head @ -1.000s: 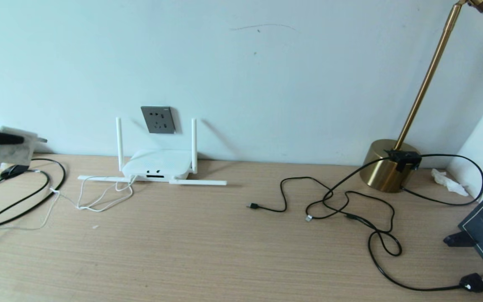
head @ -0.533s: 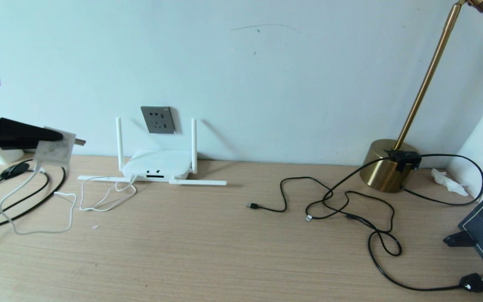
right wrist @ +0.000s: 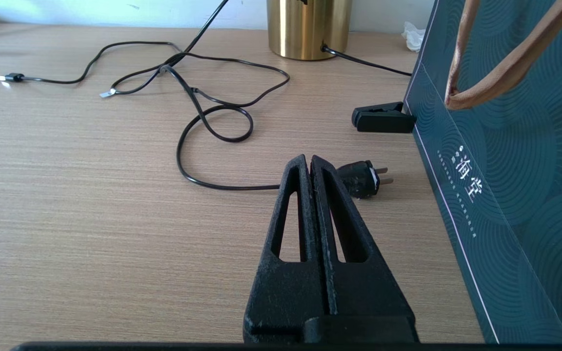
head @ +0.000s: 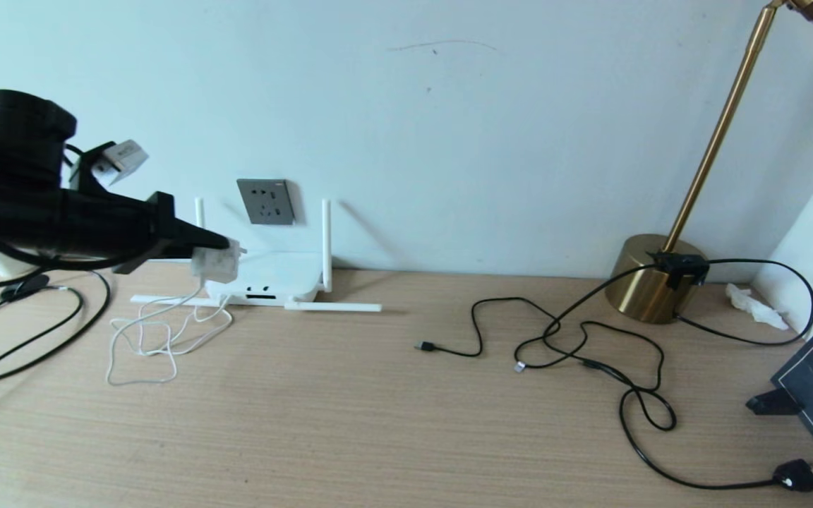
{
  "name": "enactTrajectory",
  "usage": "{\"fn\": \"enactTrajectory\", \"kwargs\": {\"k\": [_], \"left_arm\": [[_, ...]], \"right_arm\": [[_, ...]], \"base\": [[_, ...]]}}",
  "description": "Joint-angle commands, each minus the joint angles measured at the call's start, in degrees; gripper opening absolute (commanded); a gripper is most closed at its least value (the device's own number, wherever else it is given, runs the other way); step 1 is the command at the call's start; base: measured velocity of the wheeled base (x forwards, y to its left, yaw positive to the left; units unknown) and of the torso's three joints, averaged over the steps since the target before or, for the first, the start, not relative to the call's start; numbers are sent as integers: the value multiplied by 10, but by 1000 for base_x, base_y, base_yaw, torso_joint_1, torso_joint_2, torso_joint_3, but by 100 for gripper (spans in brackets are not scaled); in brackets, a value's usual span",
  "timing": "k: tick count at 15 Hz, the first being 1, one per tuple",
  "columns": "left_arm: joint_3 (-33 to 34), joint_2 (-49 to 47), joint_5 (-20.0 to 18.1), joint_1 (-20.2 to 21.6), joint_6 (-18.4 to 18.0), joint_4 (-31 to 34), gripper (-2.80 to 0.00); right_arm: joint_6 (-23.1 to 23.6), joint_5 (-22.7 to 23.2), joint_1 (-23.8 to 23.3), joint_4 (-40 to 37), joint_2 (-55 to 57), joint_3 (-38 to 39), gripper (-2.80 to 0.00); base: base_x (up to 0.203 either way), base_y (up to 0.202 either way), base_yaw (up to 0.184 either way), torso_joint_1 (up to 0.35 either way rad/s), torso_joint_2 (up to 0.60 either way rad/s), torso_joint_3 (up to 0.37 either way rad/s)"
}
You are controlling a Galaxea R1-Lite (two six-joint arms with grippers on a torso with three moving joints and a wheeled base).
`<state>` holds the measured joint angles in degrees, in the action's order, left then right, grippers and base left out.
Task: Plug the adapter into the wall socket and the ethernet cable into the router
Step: Align plug and socket
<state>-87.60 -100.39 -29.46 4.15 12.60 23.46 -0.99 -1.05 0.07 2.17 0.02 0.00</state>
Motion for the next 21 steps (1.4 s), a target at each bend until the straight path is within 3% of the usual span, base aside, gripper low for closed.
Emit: {"fn": "enactTrajectory", "kwargs": {"k": [1, 3, 7, 9, 11, 15, 21], "left_arm": [[93, -4, 166, -63, 20, -273, -280], [155, -16, 219, -88, 11, -433, -280], [296, -13, 235, -82, -84, -652, -280], [361, -13, 228, -66, -115, -758, -280], [410, -31, 198, -34, -140, -882, -280], [460, -114, 162, 1, -152, -1089, -280], [459, -172, 165, -18, -154, -1111, -280]], "right_arm": [[0, 0, 0, 0, 0, 6, -280], [0, 0, 0, 0, 0, 6, -280], [0, 0, 0, 0, 0, 6, -280], [0, 0, 0, 1, 0, 6, -280], [0, 0, 0, 1, 0, 6, -280], [0, 0, 0, 0, 0, 6, -280], [0, 0, 0, 0, 0, 6, -280]], "base": [[0, 0, 0, 0, 0, 0], [0, 0, 0, 0, 0, 0], [0, 0, 0, 0, 0, 0], [0, 0, 0, 0, 0, 0], [0, 0, 0, 0, 0, 0], [0, 0, 0, 0, 0, 0], [0, 0, 0, 0, 0, 0]]}}
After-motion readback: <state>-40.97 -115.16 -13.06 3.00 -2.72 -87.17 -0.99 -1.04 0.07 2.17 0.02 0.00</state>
